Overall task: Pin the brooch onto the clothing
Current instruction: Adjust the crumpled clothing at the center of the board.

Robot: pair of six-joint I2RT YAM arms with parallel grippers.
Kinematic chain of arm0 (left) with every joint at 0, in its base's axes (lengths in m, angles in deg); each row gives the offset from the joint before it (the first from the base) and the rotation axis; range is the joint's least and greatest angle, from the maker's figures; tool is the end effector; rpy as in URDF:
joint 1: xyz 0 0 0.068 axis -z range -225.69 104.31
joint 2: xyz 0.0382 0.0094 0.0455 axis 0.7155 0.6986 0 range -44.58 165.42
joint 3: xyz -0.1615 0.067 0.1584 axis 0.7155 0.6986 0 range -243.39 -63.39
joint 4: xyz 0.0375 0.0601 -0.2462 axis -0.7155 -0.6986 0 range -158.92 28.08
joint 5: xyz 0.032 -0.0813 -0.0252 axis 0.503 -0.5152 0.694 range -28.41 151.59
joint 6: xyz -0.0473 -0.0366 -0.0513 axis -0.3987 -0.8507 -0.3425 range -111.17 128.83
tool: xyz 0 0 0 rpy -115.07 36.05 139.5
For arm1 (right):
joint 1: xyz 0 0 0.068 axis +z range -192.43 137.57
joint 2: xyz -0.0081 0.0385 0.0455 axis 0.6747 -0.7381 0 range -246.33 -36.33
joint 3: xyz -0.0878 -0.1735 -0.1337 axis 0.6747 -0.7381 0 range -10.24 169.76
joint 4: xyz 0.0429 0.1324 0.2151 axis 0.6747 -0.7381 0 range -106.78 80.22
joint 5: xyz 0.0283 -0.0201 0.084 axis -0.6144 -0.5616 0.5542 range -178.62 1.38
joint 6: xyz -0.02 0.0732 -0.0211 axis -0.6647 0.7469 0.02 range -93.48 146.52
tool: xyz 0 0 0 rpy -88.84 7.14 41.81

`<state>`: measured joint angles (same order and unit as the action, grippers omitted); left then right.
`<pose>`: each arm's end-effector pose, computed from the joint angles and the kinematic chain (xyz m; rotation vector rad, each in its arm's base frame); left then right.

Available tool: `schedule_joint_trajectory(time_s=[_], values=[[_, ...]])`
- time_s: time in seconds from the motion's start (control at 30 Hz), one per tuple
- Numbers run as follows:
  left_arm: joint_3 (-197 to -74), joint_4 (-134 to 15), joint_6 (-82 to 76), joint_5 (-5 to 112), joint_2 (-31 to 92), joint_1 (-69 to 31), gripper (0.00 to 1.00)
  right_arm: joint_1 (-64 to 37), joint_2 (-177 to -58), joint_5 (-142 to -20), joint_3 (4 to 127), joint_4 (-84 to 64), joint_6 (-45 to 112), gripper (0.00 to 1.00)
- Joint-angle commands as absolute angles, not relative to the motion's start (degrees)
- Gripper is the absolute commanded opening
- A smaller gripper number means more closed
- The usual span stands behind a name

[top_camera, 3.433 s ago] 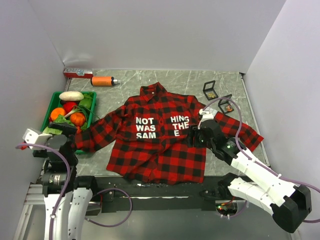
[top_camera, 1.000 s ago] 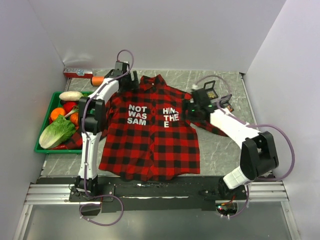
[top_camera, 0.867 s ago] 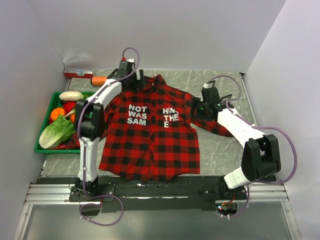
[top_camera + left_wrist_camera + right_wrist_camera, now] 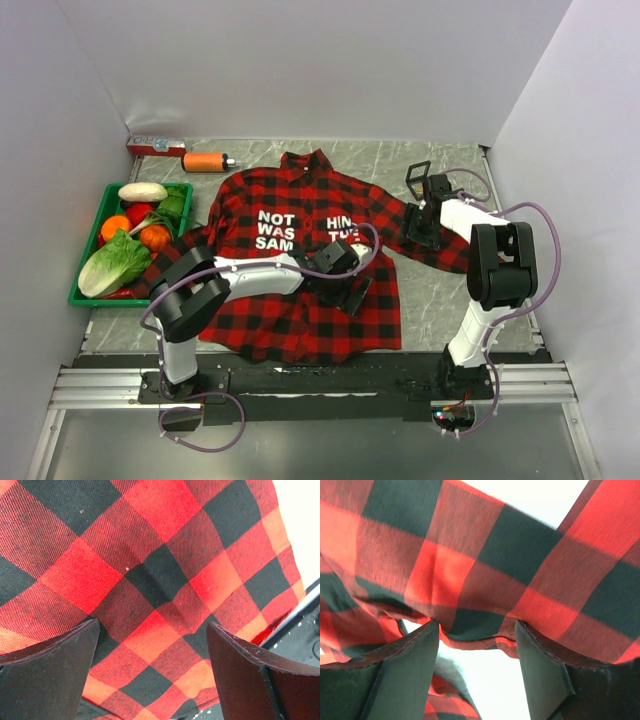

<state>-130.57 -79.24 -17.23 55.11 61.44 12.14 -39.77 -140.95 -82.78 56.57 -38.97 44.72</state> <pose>0.1986 -0.3298 0.1097 0.7833 2.5835 -0.6624 0.3573 0.0234 0.1026 0.3441 2.7340 0.2396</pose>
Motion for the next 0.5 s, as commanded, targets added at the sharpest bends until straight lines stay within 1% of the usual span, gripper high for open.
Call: schedule_joint_trajectory(time_s=[0.0, 0.13, 0.3, 0.37, 0.43, 0.47], values=[[-126.85, -79.93, -18.76, 52.01, 60.89, 14.69, 0.93, -41.46, -142.41, -84.14, 59.72, -40.28, 44.19, 0.69], [-124.21, -80.46, -18.24, 51.75, 61.15, 16.71, 0.93, -42.17, -143.38, -84.14, 60.25, -40.36, 43.84, 0.7], [-124.65, -81.6, -18.15, 53.68, 59.66, 17.33, 0.94, -42.17, -142.6, -83.35, 60.69, -40.98, 42.78, 0.7], [-125.44, -81.87, -17.71, 54.38, 57.47, 17.24, 0.95, -42.17, -141.02, -83.26, 60.52, -41.33, 42.43, 0.72], [-128.49, -82.83, -16.66, 56.83, 54.67, 17.16, 0.97, -42.08, -137.42, -83.17, 60.25, -41.42, 41.9, 0.74], [-129.91, -83.09, -16.22, 57.89, 53.61, 16.63, 0.99, -42.17, -134.71, -82.91, 60.08, -41.33, 41.73, 0.75]])
